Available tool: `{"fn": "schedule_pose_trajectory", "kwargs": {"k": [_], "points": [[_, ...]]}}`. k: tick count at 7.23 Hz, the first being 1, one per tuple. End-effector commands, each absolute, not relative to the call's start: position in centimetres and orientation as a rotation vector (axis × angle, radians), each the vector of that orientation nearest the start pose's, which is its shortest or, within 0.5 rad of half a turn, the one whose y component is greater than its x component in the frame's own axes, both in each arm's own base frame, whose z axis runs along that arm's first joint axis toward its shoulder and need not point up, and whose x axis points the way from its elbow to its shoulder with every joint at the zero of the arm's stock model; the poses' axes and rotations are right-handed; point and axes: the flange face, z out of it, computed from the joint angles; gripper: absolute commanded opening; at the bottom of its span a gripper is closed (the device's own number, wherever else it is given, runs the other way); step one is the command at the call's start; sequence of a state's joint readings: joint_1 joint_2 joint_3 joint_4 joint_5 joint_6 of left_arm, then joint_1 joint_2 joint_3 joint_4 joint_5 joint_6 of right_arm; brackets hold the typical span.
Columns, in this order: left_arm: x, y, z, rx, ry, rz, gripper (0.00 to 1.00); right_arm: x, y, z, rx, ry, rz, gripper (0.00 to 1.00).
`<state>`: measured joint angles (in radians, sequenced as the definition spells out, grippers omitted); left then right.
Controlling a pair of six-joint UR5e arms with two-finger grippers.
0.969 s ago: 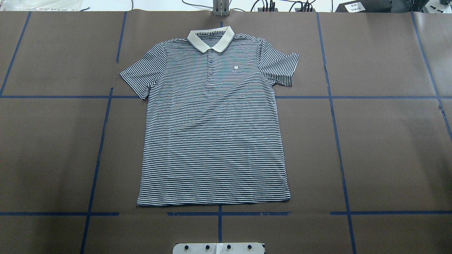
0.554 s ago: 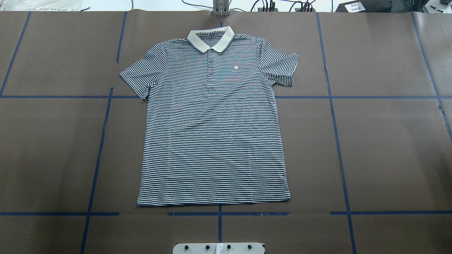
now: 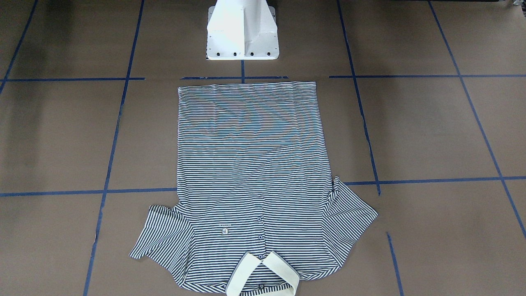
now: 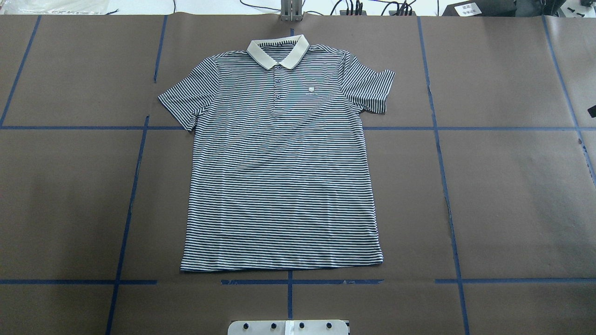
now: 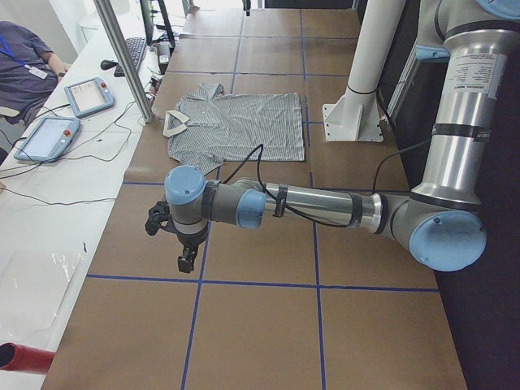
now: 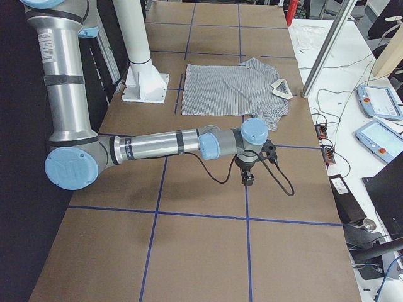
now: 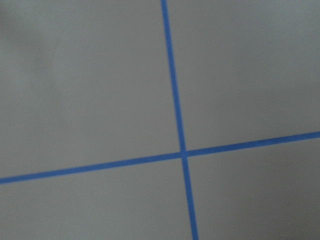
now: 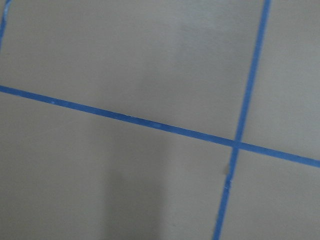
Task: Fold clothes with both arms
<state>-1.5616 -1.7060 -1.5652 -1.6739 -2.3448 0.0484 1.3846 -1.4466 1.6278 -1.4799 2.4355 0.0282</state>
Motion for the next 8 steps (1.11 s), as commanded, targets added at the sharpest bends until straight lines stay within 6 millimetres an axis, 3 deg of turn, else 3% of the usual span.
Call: {"fn": "schedule_pose_trajectory", "kwargs": {"k": [1,2,3,4,5,6,7,8], "points": [[-4.4,-56.8,55.5,0.322,0.792,0.177,1.0,-9.6,-59.3,48.0,0.166,-0.906,-0.173,1.0],[-4.3,-57.4,52.6,0.377,0.8,0.17,1.0,-11.6,-60.2,45.5,0.183,-0.915,-0.148,1.0],[-4.4,-56.9,52.2,0.394,0.801,0.177,1.0,-15.4,-60.3,43.6,0.193,-0.913,-0.099,1.0],[-4.1,-57.2,51.7,0.403,0.809,0.183,1.0,-23.3,-59.7,41.3,0.198,-0.877,-0.049,1.0],[-2.3,-57.8,50.5,0.407,0.81,0.216,1.0,-30.3,-61.7,38.5,0.209,-0.853,0.008,1.0],[-2.1,-58.0,50.8,0.398,0.809,0.212,1.0,-34.4,-63.4,38.1,0.185,-0.872,0.06,1.0],[-2.0,-58.2,50.7,0.404,0.811,0.22,1.0,-36.2,-64.6,40.4,0.226,-0.914,0.042,1.0],[-1.9,-58.7,49.8,0.414,0.814,0.22,1.0,-37.7,-66.5,40.7,0.229,-0.917,0.04,1.0]]}}
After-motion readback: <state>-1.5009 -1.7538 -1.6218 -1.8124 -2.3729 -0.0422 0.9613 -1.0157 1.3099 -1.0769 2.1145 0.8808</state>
